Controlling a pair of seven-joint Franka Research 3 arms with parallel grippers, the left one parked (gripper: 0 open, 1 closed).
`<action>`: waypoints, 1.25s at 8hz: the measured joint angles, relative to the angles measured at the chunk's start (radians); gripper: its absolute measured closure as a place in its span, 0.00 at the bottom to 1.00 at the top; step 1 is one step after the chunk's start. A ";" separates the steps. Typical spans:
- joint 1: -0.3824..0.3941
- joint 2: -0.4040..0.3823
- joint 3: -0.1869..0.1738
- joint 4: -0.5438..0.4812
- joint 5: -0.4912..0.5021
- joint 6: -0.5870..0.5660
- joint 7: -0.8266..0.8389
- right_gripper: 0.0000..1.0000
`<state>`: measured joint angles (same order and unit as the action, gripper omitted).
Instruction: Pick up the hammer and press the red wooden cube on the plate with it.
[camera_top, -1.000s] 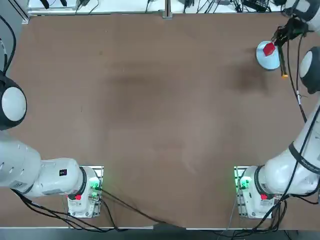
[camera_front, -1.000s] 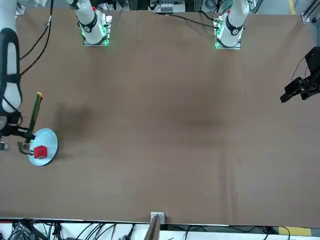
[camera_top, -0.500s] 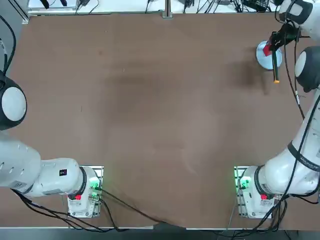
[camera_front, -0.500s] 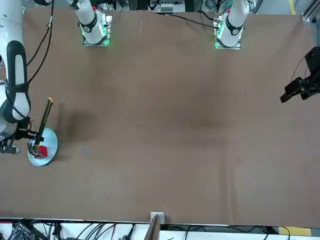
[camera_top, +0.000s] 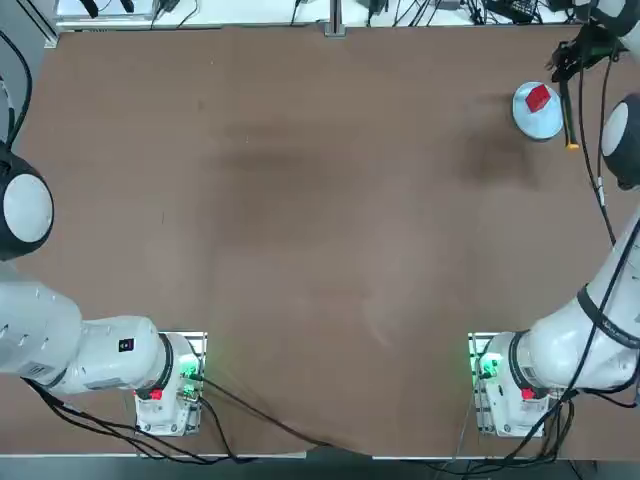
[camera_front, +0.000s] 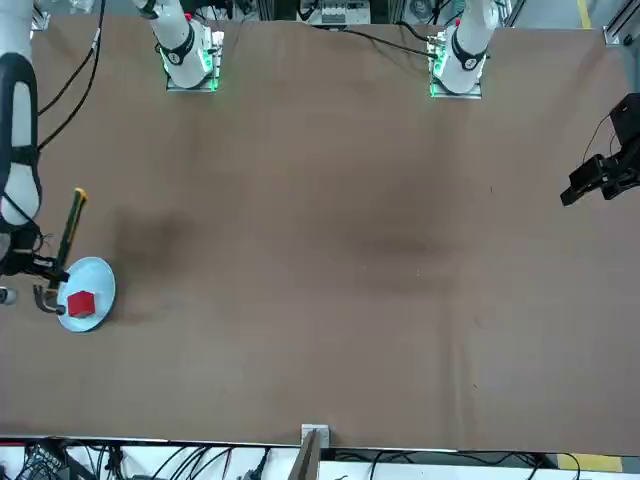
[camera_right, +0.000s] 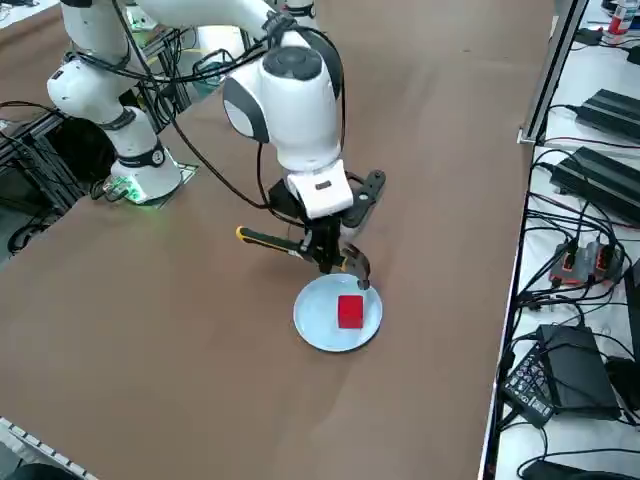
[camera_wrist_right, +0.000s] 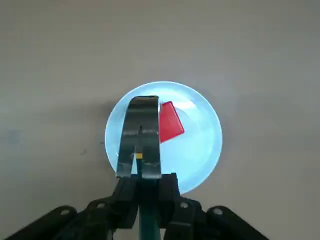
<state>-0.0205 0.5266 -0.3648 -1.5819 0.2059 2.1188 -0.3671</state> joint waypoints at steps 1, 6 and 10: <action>-0.002 0.006 -0.001 -0.008 -0.002 -0.005 0.000 0.79; 0.002 0.091 0.007 -0.034 0.062 0.043 0.000 0.79; 0.101 -0.042 0.013 -0.012 0.064 -0.074 0.034 0.79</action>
<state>0.0810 0.4850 -0.3516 -1.5943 0.2701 2.0444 -0.3333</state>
